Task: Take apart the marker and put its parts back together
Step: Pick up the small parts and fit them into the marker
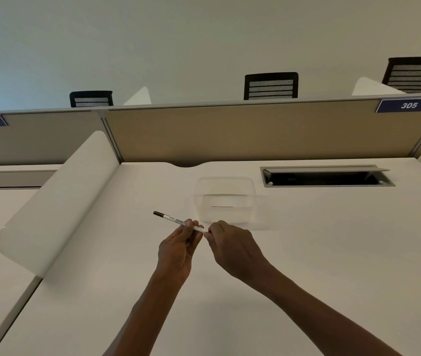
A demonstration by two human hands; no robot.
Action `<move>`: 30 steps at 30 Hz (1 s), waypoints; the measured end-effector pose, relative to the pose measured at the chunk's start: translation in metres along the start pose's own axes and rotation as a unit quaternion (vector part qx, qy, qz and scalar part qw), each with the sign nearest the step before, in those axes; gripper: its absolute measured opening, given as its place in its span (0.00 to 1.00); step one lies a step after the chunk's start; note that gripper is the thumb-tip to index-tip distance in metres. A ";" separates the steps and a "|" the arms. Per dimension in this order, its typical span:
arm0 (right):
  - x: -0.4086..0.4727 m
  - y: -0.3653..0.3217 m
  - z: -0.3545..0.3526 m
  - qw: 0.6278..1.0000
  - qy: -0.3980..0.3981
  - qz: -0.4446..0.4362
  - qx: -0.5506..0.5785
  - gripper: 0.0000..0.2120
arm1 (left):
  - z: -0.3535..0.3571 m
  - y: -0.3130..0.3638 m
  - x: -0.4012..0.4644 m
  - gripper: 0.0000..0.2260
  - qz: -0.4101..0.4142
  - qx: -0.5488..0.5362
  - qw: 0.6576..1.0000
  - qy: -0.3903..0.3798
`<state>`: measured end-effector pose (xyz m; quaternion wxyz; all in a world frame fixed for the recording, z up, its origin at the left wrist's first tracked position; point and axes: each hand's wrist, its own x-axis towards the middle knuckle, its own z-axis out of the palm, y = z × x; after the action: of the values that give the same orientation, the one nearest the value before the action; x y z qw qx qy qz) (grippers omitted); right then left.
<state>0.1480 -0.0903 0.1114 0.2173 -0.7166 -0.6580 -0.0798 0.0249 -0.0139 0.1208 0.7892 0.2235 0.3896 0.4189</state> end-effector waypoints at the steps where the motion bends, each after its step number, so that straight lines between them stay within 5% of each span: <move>1: -0.001 0.003 0.000 0.999 -0.001 -0.033 -0.040 0.14 | 0.001 0.000 0.000 0.05 -0.004 -0.001 1.000 0.002; 5: 0.000 0.011 0.003 0.993 0.018 -0.074 -0.092 0.13 | 0.002 0.000 -0.001 0.05 -0.017 -0.003 1.000 0.003; 9: 0.003 -0.006 0.003 0.984 0.002 0.082 0.156 0.17 | 0.001 0.000 -0.003 0.05 -0.017 -0.009 1.000 -0.001; 10: 0.005 -0.012 -0.001 0.936 -0.027 0.184 0.298 0.17 | 0.000 0.000 -0.003 0.05 -0.016 -0.009 1.000 -0.005; 11: 0.009 -0.015 -0.003 0.830 -0.059 0.311 0.460 0.17 | -0.001 -0.001 -0.003 0.05 -0.014 -0.008 1.000 -0.010; 13: 0.016 -0.020 -0.009 0.527 -0.122 0.491 0.683 0.17 | -0.003 -0.002 -0.002 0.05 -0.008 -0.001 1.000 -0.016; 14: 0.017 -0.018 -0.010 0.460 -0.135 0.518 0.708 0.16 | -0.004 -0.002 -0.001 0.06 -0.005 0.002 1.000 -0.016; 15: 0.018 -0.019 -0.012 0.451 -0.143 0.519 0.712 0.16 | -0.004 -0.002 0.000 0.06 -0.002 0.004 1.000 -0.015; 16: 0.018 -0.019 -0.014 0.483 -0.148 0.503 0.701 0.16 | -0.004 -0.001 0.000 0.06 0.002 0.004 1.000 -0.014; 17: 0.018 -0.020 -0.016 0.562 -0.145 0.476 0.660 0.16 | -0.004 0.000 0.000 0.06 0.004 0.004 1.000 -0.012; 20: 0.012 -0.020 -0.009 0.905 -0.070 0.257 0.331 0.19 | -0.001 0.002 0.002 0.06 0.004 0.001 1.000 -0.005; 21: 0.009 -0.016 -0.003 0.966 -0.036 0.164 0.197 0.19 | 0.000 0.003 0.001 0.06 0.001 -0.004 1.000 -0.002; 25: 0.003 -0.001 0.004 0.999 0.003 -0.023 -0.022 0.14 | 0.002 0.007 0.002 0.06 -0.007 -0.003 1.000 0.000; 30: 0.005 0.005 0.001 0.998 0.006 -0.066 0.008 0.14 | 0.002 0.007 0.000 0.05 -0.029 0.010 1.000 0.005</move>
<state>0.1532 -0.0851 0.1114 0.2207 -0.6697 -0.7030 -0.0929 0.0231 -0.0102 0.1271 0.7963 0.2181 0.4044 0.3934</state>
